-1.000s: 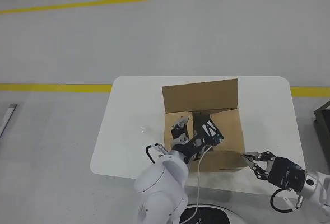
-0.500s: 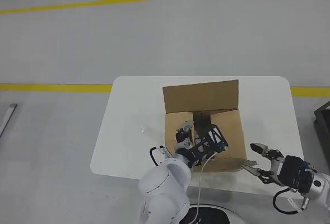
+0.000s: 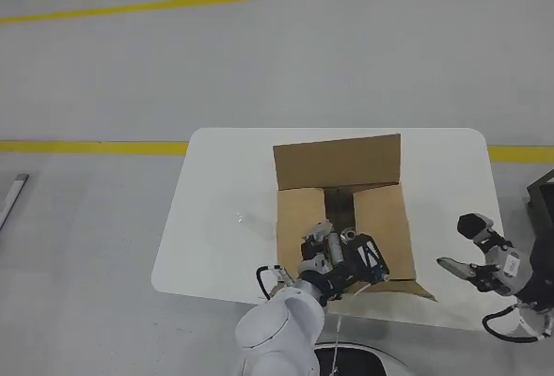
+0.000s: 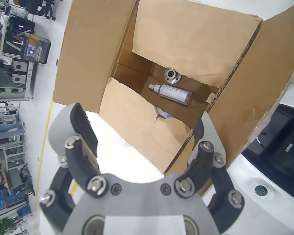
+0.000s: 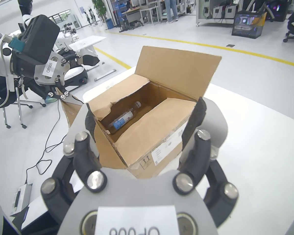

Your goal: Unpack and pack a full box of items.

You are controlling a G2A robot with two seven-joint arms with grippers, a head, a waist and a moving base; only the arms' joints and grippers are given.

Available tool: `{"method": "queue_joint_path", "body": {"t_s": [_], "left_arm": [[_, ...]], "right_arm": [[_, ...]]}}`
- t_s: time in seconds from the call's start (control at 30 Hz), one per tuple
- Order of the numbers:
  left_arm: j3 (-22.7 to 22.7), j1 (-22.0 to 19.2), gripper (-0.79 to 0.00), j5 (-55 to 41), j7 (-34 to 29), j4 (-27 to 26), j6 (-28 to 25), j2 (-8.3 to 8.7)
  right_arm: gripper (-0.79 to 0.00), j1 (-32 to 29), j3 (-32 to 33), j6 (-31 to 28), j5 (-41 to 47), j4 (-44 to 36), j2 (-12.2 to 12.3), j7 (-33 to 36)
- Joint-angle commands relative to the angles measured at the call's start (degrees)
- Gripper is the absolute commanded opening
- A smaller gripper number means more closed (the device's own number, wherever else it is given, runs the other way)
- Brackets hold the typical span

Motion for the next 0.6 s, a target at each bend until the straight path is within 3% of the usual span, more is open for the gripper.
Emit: {"method": "queue_joint_path", "body": {"t_s": [0.0, 0.23, 0.57], "left_arm": [[0.0, 0.9, 0.000, 0.2, 0.1, -0.5, -0.1, 0.26], [-0.7, 2.7, 0.000, 0.4, -0.5, -2.8, 0.5, 0.93], [-2.3, 1.9, 0.000, -0.9, -1.5, -3.9, 1.5, 1.39]], "right_arm": [[-0.785, 0.6, -2.0, 0.9, -0.1, -0.4, 0.1, 3.3], [-0.785, 2.7, -9.6, 0.4, -3.1, -0.1, 0.2, 9.4], [-0.785, 1.8, -12.5, -5.6, -6.8, 2.1, 0.5, 8.9]]}}
